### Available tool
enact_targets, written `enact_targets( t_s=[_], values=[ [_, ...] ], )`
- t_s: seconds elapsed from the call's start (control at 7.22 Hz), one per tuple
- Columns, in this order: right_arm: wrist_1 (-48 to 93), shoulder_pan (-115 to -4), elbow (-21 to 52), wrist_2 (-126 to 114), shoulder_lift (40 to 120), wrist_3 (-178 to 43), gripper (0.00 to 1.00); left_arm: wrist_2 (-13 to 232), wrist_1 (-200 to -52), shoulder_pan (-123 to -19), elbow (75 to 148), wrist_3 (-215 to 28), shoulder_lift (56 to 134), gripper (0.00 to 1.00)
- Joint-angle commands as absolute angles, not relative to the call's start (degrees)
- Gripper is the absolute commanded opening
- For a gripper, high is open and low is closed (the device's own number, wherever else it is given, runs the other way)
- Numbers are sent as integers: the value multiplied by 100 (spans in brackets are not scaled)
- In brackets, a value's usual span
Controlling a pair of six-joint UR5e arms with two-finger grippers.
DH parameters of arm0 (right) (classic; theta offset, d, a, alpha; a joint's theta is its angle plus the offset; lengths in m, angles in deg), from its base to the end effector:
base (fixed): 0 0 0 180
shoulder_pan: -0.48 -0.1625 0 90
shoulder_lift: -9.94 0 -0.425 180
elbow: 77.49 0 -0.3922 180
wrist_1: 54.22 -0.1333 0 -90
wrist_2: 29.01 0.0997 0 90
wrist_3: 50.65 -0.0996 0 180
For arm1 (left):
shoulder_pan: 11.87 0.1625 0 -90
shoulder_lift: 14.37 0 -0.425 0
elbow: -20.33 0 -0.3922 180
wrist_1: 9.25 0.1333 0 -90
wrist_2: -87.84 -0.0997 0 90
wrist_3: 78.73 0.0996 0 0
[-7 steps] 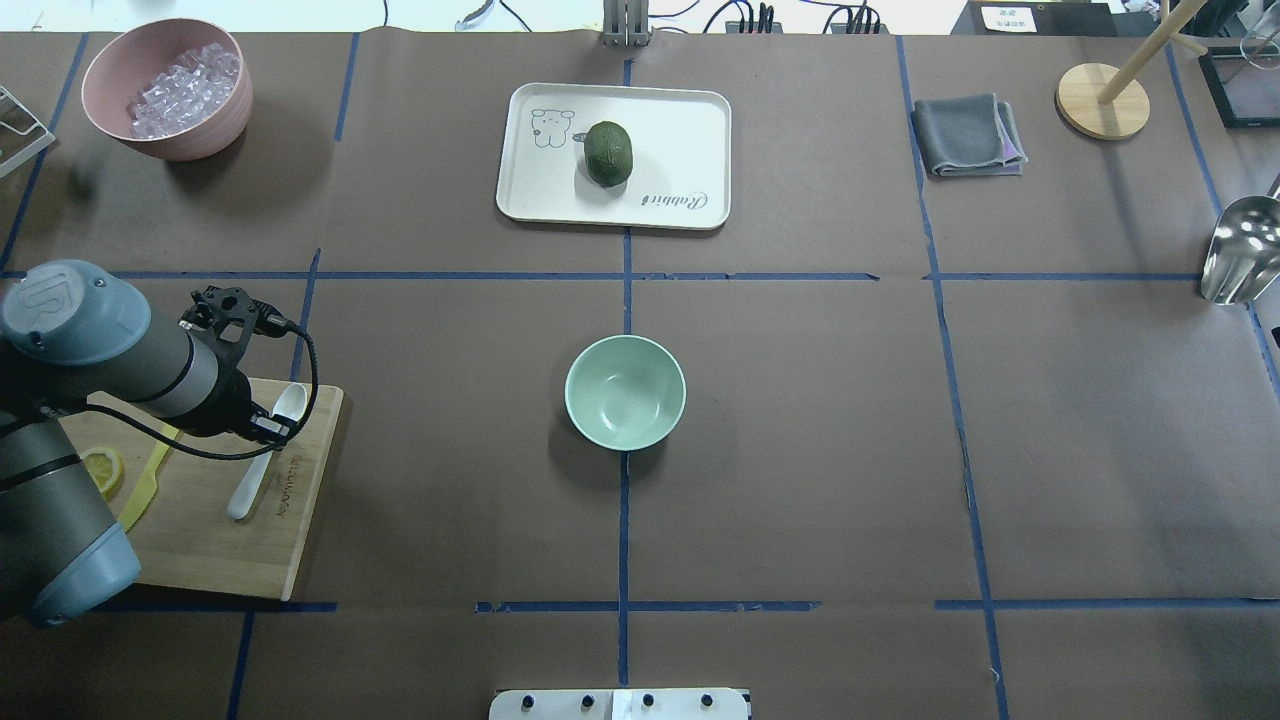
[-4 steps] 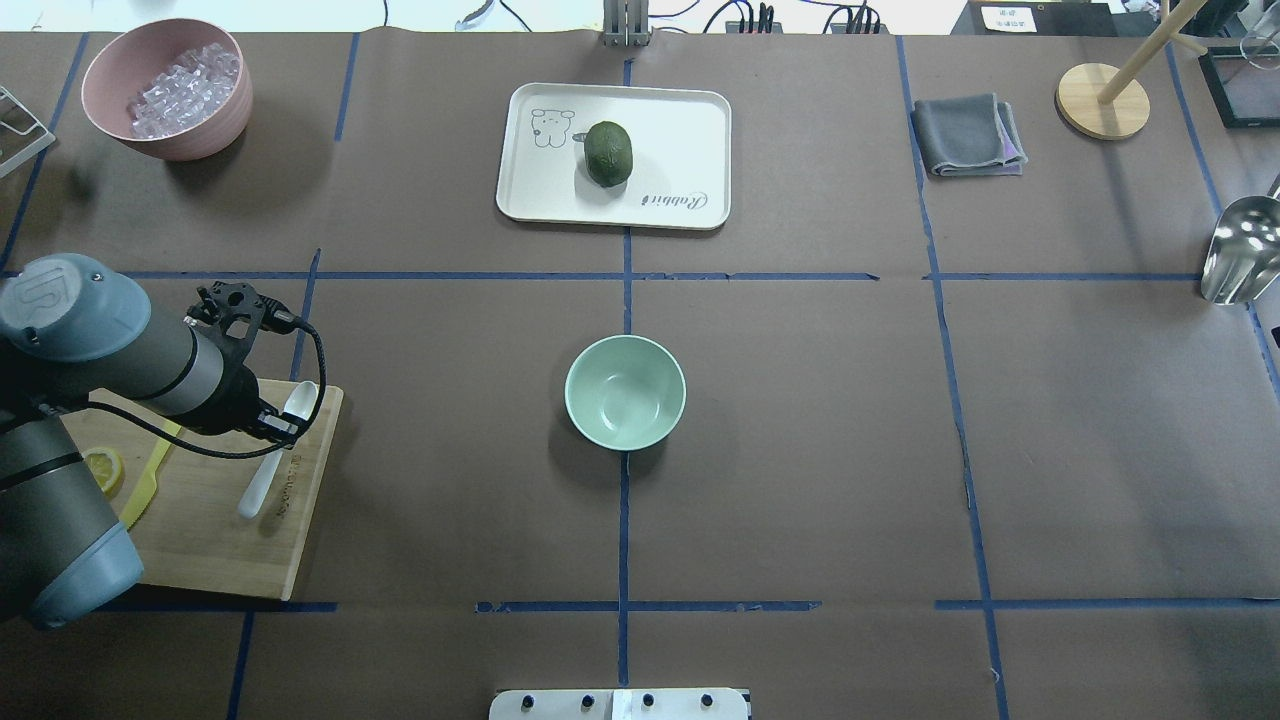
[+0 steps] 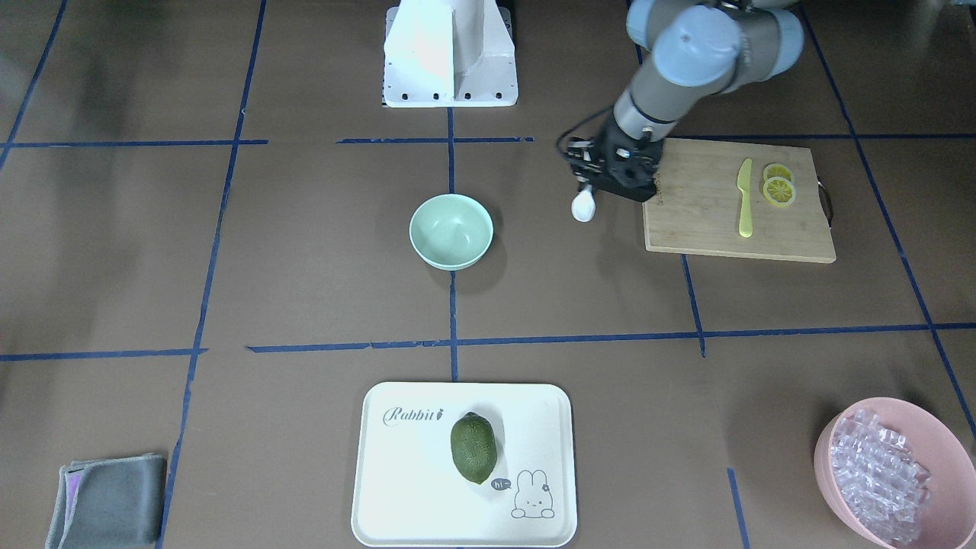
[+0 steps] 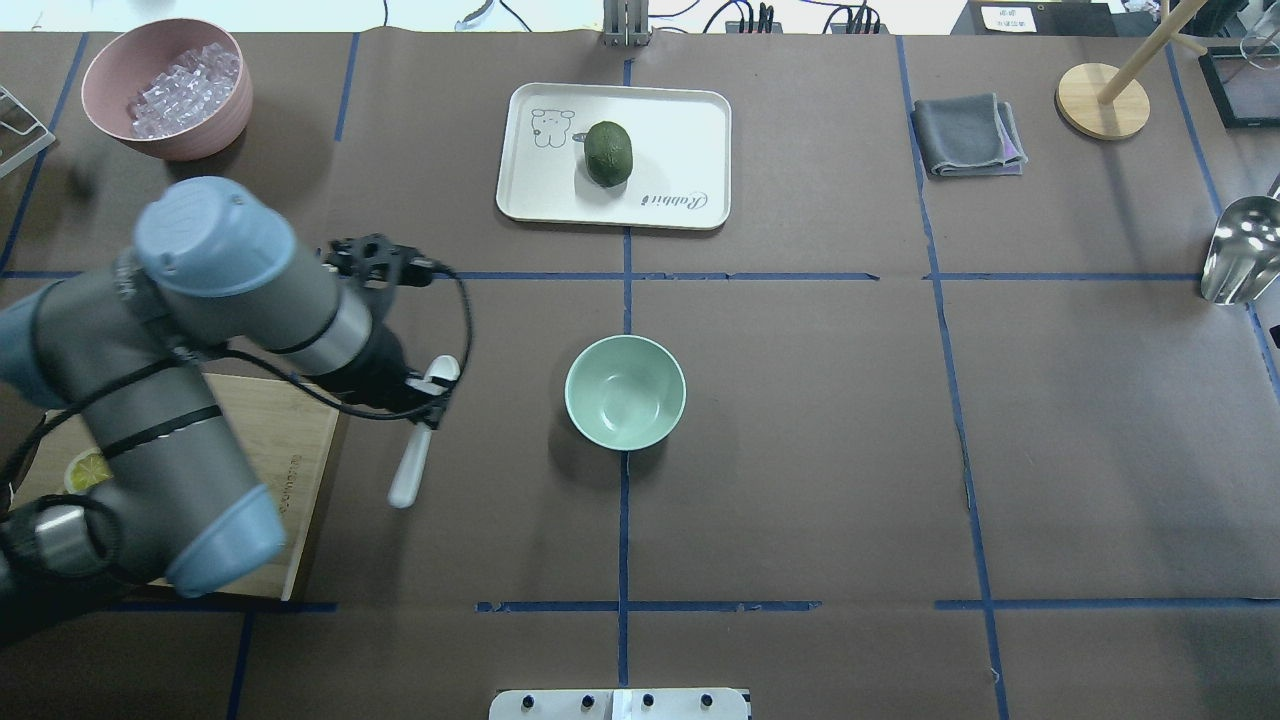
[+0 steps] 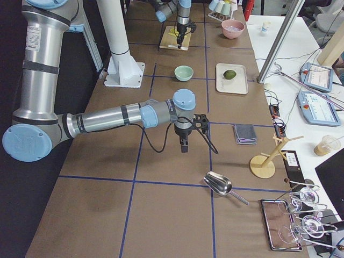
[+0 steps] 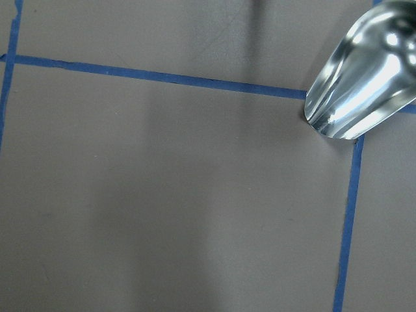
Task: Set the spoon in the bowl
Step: 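Carry the white spoon with the left gripper over the green bowl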
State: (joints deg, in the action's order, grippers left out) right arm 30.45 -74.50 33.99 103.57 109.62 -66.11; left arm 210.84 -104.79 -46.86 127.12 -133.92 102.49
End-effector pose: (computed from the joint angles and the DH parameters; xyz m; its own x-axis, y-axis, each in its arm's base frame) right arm -0.0476 -0.4317 0.5420 0.7017 -0.1234 0.7017 0.0629 0.9918 0.1115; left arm 0.4496 -0.4112 0.2501 0.5214 0.2195 -0.8246 -0.1881 0.9722 0.1398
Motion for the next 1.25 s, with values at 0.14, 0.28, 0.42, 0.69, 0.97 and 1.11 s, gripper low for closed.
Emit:
enact_targets(
  t_s=[0.14,0.28,0.42,0.69,0.97,1.11],
  values=[
    [3042,-7450,3404,10370,10978,-6620,100,21036,-10347,-4378,11485,-14200,11867,0],
    [3042,-7450,3395,10370,10970,-6629,100,20949,-10356,-4334,10960,-14236,12331,0],
    [3034,-7450,3421,10379,10978,-6629,100,20835,-10365,-4334,10589,-14210,12570,0],
    [3042,-7450,3422,10370,10987,-6629,100,20799,-10487,-4334,10393,-14166,12546,3],
    [3042,-7450,3430,10370,10970,-6655,100,20641,-10488,-4308,10374,-14184,12572,78],
    [3042,-7450,3422,10370,10961,-6664,100,20641,-10479,-4308,10409,-14192,12573,84]
  ],
)
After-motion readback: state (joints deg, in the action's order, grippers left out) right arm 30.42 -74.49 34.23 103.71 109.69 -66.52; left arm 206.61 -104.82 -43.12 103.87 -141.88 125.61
